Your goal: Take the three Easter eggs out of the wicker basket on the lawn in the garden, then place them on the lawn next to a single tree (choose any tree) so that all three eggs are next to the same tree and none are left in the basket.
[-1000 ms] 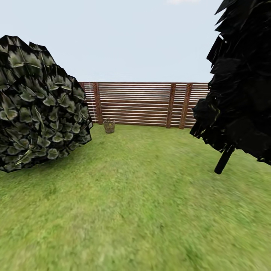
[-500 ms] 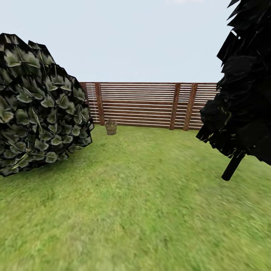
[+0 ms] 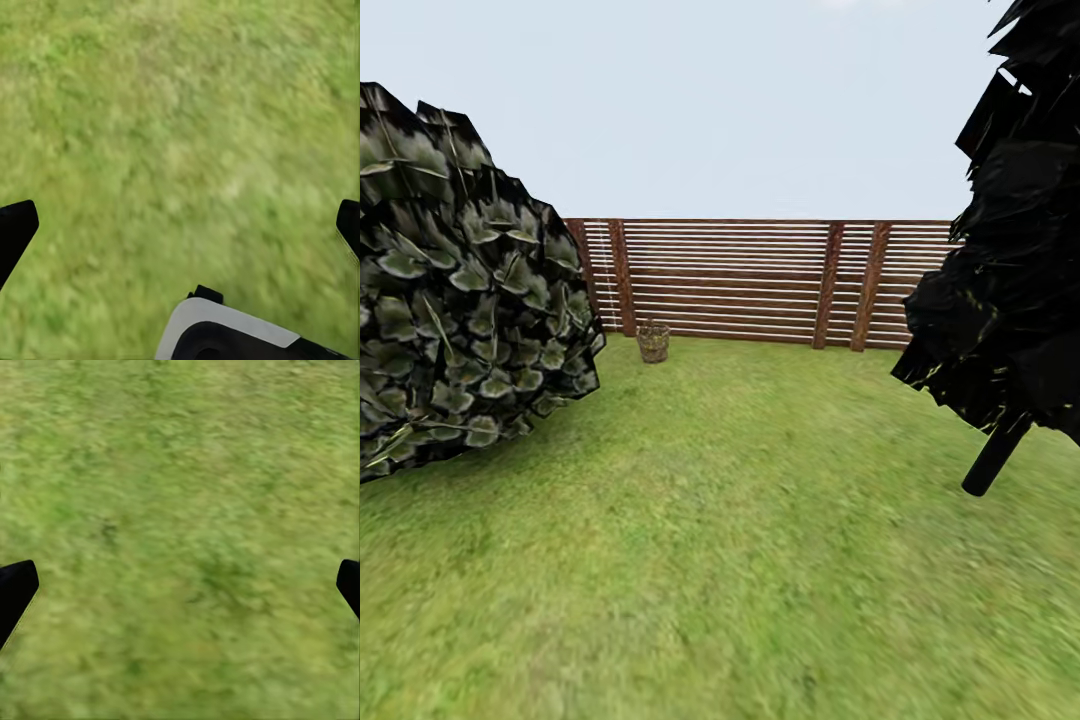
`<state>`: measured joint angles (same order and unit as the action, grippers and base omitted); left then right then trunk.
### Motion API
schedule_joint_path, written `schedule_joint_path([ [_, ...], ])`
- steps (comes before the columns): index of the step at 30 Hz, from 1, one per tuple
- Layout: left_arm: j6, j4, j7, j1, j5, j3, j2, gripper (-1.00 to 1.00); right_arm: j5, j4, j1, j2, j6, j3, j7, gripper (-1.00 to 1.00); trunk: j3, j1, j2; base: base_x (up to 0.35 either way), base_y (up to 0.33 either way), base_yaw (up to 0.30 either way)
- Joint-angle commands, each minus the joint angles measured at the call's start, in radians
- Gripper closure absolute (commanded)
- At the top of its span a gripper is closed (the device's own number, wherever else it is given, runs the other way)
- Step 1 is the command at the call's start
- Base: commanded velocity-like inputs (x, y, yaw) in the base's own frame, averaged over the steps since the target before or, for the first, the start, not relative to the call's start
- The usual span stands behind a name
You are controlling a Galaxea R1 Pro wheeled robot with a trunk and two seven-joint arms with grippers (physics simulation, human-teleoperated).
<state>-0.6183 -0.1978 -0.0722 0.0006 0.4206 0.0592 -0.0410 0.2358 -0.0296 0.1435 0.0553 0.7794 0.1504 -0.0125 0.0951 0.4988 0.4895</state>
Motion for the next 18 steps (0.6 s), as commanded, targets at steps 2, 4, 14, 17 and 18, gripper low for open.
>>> schedule_joint_path([
  [2,-0.001,-0.002,-0.008,0.0,0.0,0.007,0.0,-1.0,-0.007,0.0,0.001,0.0,0.003,0.008,-0.001,-1.0,0.002,0.001,0.002,0.336,0.0,0.0],
  [4,-0.001,-0.002,-0.008,0.0,0.0,0.007,0.0,-1.0,-0.007,0.0,0.001,0.0,0.003,0.008,-0.001,-1.0,0.002,0.001,0.002,0.336,0.0,0.0],
  [14,-0.001,-0.002,-0.008,0.0,0.0,0.006,0.0,-1.0,-0.007,0.0,0.001,0.0,0.003,0.008,-0.001,-1.0,0.002,0.001,0.002,0.336,0.0,0.0],
  [17,-0.001,-0.002,-0.008,0.0,0.0,0.007,0.0,-1.0,-0.007,0.0,0.001,0.0,0.003,0.008,-0.001,-1.0,0.002,0.001,0.002,0.336,0.0,0.0],
  [18,-0.001,-0.002,-0.008,0.0,0.0,0.007,0.0,-1.0,-0.007,0.0,0.001,0.0,0.003,0.008,-0.001,-1.0,0.002,0.001,0.002,0.336,0.0,0.0],
])
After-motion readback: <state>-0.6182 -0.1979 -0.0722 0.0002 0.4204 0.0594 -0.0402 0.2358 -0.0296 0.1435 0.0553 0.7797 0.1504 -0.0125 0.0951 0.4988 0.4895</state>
